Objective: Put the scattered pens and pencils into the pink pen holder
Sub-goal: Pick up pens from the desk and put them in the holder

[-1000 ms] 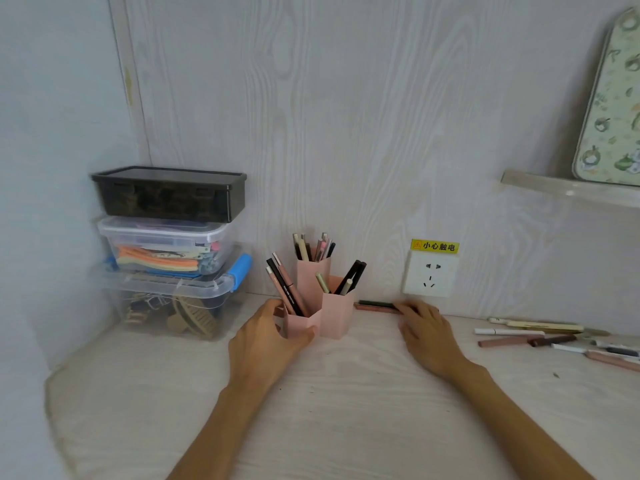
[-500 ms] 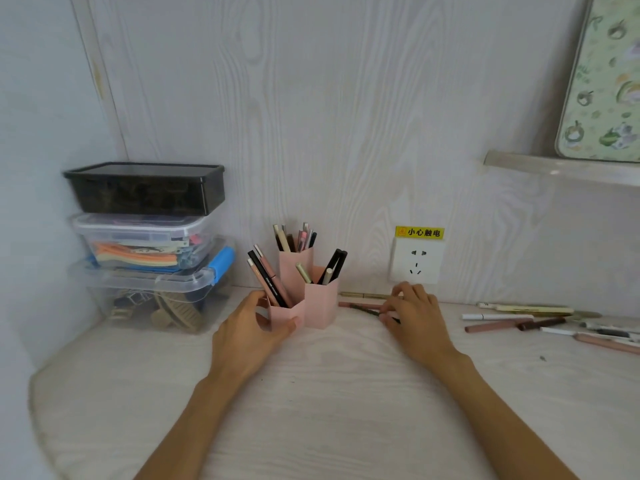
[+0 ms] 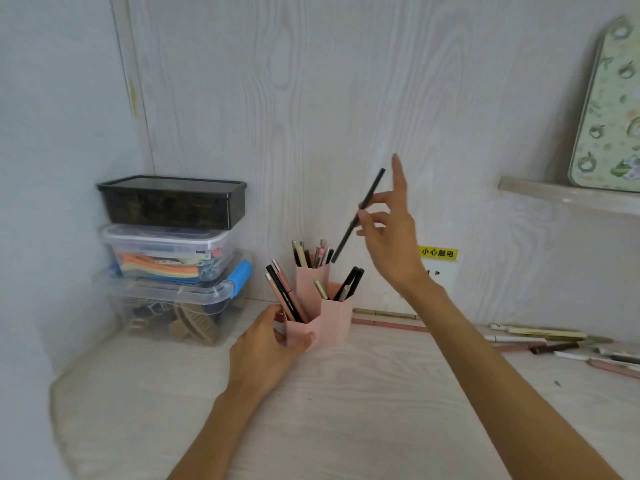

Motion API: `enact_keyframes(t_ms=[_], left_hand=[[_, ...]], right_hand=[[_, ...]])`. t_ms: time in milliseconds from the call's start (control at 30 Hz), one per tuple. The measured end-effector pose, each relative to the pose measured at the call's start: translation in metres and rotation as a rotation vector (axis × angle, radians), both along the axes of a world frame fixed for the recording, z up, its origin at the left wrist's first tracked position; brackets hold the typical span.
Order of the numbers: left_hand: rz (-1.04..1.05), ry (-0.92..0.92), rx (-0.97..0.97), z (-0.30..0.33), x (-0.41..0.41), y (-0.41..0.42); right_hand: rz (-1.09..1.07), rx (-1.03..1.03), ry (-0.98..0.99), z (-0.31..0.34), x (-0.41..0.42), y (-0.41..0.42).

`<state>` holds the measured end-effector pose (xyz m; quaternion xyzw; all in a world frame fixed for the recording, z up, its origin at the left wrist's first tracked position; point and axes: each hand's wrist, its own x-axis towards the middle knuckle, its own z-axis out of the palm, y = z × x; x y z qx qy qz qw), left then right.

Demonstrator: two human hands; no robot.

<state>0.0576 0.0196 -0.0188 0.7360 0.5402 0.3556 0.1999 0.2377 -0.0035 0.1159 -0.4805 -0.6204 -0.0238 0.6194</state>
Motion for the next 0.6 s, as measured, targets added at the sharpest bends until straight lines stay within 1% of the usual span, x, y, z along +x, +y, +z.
enact_keyframes(t_ms=[100,167,200,300,367,400,467,533,600], left_hand=[[-0.006,0.0,0.001,-0.001,0.0,0.001],[-0.008,-0.002,-0.006,-0.001,0.0,0.001],[-0.008,-0.008,-0.008,-0.001,0.0,0.001],[-0.014,-0.008,-0.011,-0.002,-0.001,0.003],[-0.015,-0.015,-0.007,-0.003,-0.001,0.003],[-0.014,-0.025,-0.003,-0.003,-0.002,0.003],[-0.018,-0.03,0.007,-0.004,-0.002,0.003],[-0.021,-0.017,0.015,-0.005,-0.002,0.003],[-0.02,-0.008,0.022,-0.004,-0.001,0.004]], right_hand=[[-0.03,0.01,-0.052,-0.003,-0.018,0.022],[-0.042,-0.043,-0.077,-0.009,-0.026,0.029],[-0.071,-0.083,-0.126,-0.013,-0.029,0.03],[-0.203,-0.199,-0.432,-0.032,-0.026,0.036],[-0.2,-0.328,-0.565,-0.042,-0.019,0.039],[-0.175,-0.364,-0.579,-0.043,-0.014,0.038],[-0.14,-0.303,-0.534,-0.042,-0.003,0.031],[-0.16,-0.194,-0.394,-0.044,0.01,0.016],[-0.251,-0.175,-0.248,-0.06,0.029,0.0]])
